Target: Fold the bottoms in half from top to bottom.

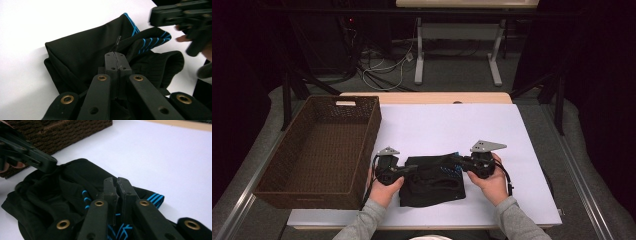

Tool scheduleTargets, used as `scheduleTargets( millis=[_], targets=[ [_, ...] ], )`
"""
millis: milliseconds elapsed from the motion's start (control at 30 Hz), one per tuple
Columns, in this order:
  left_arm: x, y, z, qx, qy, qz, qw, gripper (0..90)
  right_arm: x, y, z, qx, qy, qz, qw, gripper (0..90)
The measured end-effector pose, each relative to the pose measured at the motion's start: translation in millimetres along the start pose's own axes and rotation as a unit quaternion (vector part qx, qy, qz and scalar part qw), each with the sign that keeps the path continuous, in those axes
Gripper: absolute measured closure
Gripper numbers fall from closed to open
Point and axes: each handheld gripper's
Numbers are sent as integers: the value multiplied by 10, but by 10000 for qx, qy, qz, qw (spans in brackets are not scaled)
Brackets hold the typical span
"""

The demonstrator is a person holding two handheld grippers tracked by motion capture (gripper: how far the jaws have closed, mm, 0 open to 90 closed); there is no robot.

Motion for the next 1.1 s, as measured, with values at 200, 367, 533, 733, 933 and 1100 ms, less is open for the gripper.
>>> scheduleTargets(
  millis=[200,367,533,733,933,1100],
  targets=[
    [33,47,-50,23,-62,-21,10000,898,31,-57,25,-200,-4,266,9994,874],
    [16,140,-118,113,-111,-110,9998,898,51,-23,92,-396,43,351,9986,871],
    [-28,168,-159,108,-152,-196,9996,898,115,6,152,-512,163,442,9976,870],
    [1,48,-143,120,-129,-79,9998,898,155,64,218,-628,171,488,9967,868],
    [117,-73,-187,142,-188,187,9995,900,214,131,293,-708,263,479,9960,865],
    [165,-52,-220,125,-262,215,9993,900,272,173,339,-800,241,463,9954,862]
  ],
)
Point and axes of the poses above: each handheld gripper's, and its own axes: y roughly backward along the jaws, x roughly out of its underside, z roughly to its left, and after that the axes turned 9 degrees about x, right-handed
